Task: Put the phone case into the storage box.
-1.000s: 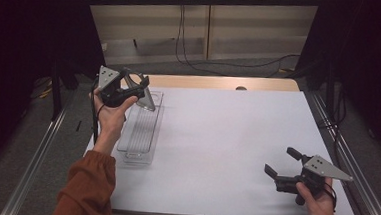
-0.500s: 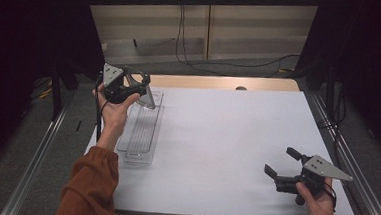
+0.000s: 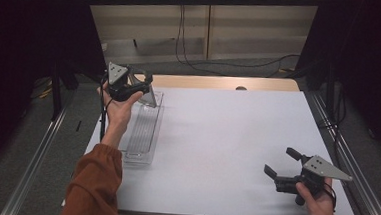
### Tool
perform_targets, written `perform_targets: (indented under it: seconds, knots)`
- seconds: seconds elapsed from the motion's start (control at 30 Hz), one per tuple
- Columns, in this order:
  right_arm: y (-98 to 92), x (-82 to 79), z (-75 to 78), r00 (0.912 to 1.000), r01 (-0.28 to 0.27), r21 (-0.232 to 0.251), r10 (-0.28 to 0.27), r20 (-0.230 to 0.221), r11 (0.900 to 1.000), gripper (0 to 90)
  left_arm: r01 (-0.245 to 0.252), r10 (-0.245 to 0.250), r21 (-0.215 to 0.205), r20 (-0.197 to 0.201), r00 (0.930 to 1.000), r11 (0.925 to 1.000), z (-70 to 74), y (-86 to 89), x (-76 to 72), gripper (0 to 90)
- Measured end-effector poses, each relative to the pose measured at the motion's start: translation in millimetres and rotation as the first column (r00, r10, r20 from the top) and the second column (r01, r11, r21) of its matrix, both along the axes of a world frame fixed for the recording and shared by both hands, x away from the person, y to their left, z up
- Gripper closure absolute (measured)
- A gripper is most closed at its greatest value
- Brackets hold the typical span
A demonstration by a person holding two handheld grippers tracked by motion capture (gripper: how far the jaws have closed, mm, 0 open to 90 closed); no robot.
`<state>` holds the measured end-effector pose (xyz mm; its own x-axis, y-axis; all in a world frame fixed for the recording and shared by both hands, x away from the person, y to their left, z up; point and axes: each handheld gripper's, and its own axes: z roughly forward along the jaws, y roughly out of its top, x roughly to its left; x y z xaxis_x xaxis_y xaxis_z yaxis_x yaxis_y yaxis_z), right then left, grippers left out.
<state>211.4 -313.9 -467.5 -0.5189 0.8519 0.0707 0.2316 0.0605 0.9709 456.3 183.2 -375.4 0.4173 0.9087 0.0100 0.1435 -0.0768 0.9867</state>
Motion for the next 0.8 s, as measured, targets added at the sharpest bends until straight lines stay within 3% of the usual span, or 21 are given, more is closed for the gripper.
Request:
perform_targets:
  seconds: [0.8]
  knots:
    - [-0.2,0.0,-0.3,1.0,-0.005,-0.002,0.005,0.0,1.0,0.0,0.0,0.0,-0.002,-0.046,0.9989,1.0,-26.8,-9.4,21.1,12.1]
